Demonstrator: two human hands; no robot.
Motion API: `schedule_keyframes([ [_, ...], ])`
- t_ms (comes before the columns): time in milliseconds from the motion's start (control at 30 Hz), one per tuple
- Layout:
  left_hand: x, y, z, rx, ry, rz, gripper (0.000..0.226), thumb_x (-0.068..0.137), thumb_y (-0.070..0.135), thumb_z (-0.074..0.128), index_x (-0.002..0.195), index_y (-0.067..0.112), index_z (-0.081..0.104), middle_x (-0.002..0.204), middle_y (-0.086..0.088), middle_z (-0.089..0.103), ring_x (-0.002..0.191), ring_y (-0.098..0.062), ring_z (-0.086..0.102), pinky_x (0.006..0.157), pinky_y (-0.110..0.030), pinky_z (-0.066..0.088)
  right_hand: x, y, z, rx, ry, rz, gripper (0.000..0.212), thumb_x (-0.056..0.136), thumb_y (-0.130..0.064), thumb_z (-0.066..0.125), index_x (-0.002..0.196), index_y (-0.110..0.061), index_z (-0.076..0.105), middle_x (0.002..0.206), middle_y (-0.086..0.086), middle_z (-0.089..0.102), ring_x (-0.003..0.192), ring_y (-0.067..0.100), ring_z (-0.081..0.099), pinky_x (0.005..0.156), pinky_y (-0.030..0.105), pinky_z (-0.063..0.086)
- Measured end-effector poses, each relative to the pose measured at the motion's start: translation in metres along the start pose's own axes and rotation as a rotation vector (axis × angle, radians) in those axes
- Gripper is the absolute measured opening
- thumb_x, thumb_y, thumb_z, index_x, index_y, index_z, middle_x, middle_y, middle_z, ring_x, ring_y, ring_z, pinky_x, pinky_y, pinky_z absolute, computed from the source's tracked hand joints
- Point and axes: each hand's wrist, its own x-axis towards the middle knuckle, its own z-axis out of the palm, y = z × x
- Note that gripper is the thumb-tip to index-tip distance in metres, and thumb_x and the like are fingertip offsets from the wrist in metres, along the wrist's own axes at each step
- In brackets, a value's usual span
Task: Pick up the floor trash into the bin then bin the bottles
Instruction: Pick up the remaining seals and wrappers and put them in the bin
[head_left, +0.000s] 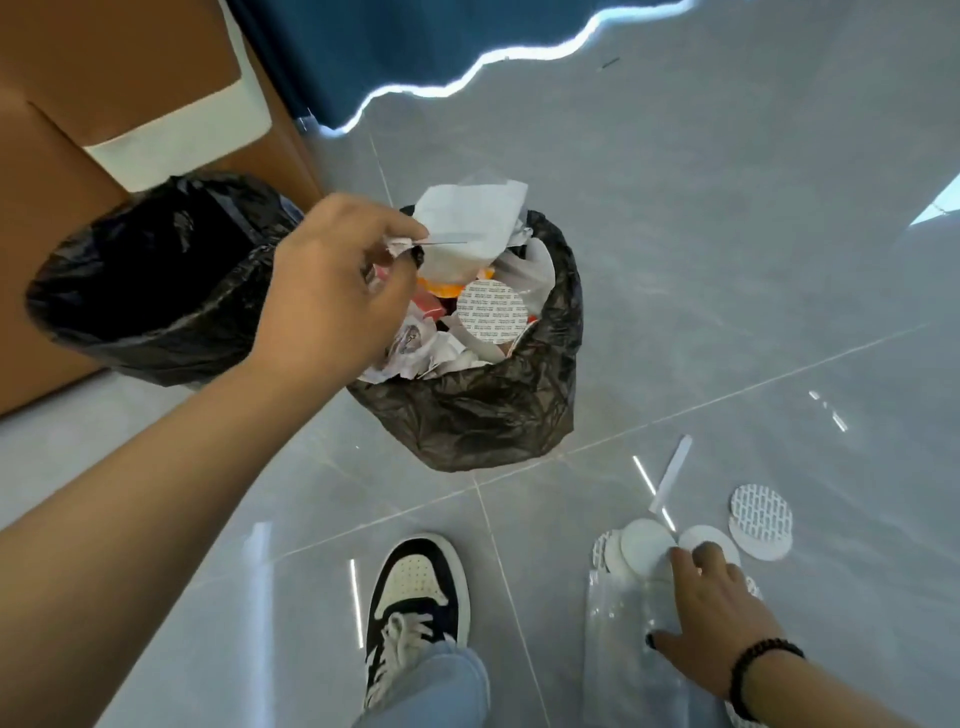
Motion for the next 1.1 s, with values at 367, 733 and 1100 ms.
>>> schedule_keyframes([
  [367, -0.004, -0.018, 0.038, 0.235, -0.559, -0.057, 0.060, 0.082, 0.038, 0.020, 0.130, 0.032, 0.057, 0.141, 0.010, 0.047, 0.129, -0.017, 0.034, 0.108, -0.044, 0.024, 0.011, 0.000, 0.017, 0.169, 0.106, -0.013, 0.062, 0.079, -0.022, 0.061, 0.132, -0.022, 0.029, 0.125, -0.001, 0.042, 0.110, 0.019, 0.047, 0.088, 0.024, 0.045],
  [733, -0.005, -0.004, 0.029, 0.233, -0.401, -0.040, 0.049, 0.088, 0.035, 0.030, 0.123, 0.029, 0.065, 0.133, 0.009, 0.056, 0.125, -0.016, 0.037, 0.100, -0.034, 0.022, 0.019, 0.003, -0.002, 0.380, 0.049, -0.008, 0.023, 0.086, -0.016, 0.060, 0.103, -0.030, 0.053, 0.096, -0.007, 0.062, 0.079, 0.006, 0.056, 0.072, 0.015, 0.049],
  [1100, -0.059, 0.054, 0.017, 0.024, -0.247, 0.088, 0.033, 0.084, 0.024, 0.050, 0.111, 0.021, 0.068, 0.123, 0.003, 0.058, 0.117, -0.015, 0.045, 0.096, -0.036, 0.024, 0.011, -0.008, -0.121, 0.997, 0.064, -0.112, 0.017, 0.076, -0.005, 0.075, 0.085, 0.004, 0.064, 0.071, 0.009, 0.058, 0.065, 0.017, 0.055, 0.057, 0.024, 0.051],
])
